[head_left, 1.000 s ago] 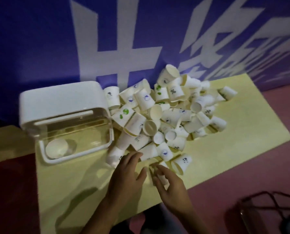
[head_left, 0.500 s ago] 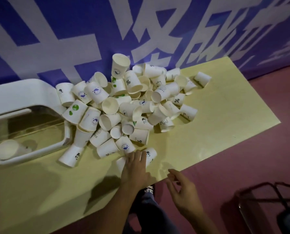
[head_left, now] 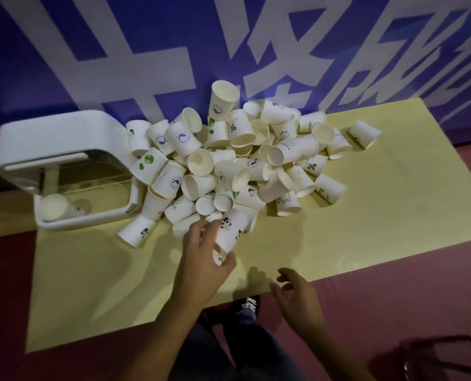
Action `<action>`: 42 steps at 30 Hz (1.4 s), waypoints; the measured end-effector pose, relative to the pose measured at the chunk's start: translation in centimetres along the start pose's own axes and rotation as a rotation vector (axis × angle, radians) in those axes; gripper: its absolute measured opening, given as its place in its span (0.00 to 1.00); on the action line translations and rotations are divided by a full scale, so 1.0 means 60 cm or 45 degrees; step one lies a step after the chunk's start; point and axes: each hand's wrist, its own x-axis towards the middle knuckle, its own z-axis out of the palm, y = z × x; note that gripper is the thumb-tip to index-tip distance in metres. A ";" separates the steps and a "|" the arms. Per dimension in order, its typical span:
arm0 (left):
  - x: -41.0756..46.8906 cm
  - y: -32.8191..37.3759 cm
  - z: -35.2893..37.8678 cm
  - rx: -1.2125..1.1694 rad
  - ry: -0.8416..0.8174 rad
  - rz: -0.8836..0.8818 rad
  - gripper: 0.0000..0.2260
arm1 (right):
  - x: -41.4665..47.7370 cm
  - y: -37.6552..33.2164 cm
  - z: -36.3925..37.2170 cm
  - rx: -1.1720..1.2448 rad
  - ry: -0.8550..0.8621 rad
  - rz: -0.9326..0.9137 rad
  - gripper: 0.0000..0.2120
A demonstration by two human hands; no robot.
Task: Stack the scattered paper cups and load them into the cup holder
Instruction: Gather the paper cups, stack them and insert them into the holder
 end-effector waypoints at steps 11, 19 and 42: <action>-0.108 -0.132 -0.117 -0.106 0.201 -0.565 0.34 | 0.030 -0.124 0.224 0.247 -0.252 0.277 0.56; -0.097 -0.227 -0.184 -0.166 0.195 -0.498 0.31 | 0.035 -0.168 0.265 0.217 -0.034 0.364 0.30; 0.096 -0.549 -0.430 -0.310 0.414 -0.417 0.33 | -0.042 -0.522 0.408 0.445 -0.002 -0.260 0.28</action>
